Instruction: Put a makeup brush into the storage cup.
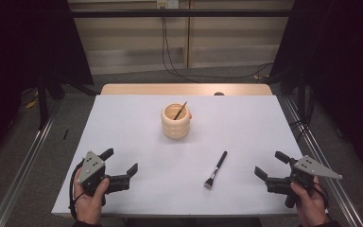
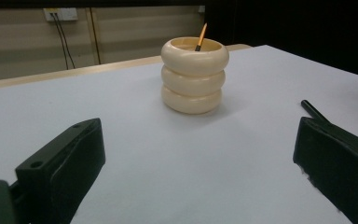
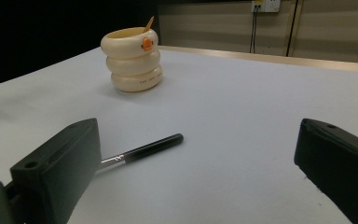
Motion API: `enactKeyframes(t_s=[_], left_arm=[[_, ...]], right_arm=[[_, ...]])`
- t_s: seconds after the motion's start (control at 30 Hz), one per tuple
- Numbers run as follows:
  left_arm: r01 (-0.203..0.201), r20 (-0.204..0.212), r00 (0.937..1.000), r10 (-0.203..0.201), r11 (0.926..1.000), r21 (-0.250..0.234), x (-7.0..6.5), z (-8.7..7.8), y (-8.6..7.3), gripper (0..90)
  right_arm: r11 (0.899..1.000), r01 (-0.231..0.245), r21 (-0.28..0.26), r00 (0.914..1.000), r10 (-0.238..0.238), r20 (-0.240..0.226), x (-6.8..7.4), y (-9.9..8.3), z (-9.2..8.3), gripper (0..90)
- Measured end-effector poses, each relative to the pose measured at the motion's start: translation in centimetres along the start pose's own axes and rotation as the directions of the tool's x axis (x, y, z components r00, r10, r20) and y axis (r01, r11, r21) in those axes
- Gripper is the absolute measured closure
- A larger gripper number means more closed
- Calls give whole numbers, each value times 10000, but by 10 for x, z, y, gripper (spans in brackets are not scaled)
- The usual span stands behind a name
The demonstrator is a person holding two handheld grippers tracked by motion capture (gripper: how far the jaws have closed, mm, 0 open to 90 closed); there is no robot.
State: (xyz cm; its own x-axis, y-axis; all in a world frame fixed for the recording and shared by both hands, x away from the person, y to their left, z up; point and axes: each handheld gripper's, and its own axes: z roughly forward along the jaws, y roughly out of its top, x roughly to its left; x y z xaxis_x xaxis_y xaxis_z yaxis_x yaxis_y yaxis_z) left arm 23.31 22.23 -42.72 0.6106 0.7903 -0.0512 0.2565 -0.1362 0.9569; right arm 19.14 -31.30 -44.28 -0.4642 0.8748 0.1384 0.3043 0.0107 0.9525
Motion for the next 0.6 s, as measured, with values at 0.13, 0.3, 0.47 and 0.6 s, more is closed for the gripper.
enactKeyframes(t_s=[0.13,0.3,0.47,0.6], left_arm=[[197,-160,9997,-201,9994,-290,1,-2,-1,17],[134,-105,9999,-135,9998,-152,-1,-2,-3,18],[187,-29,9998,-188,9995,-236,-2,-3,-2,19],[99,-12,10000,-99,9998,-181,-3,-2,-3,20]], right_arm=[[10000,-56,-40,10000,56,44,-1,0,0,1],[9999,87,-52,10000,-87,-8,-1,0,0,1],[9999,60,-112,9999,-59,87,-1,0,-1,1],[9999,6,-138,10000,-5,84,-1,0,-2,0]])
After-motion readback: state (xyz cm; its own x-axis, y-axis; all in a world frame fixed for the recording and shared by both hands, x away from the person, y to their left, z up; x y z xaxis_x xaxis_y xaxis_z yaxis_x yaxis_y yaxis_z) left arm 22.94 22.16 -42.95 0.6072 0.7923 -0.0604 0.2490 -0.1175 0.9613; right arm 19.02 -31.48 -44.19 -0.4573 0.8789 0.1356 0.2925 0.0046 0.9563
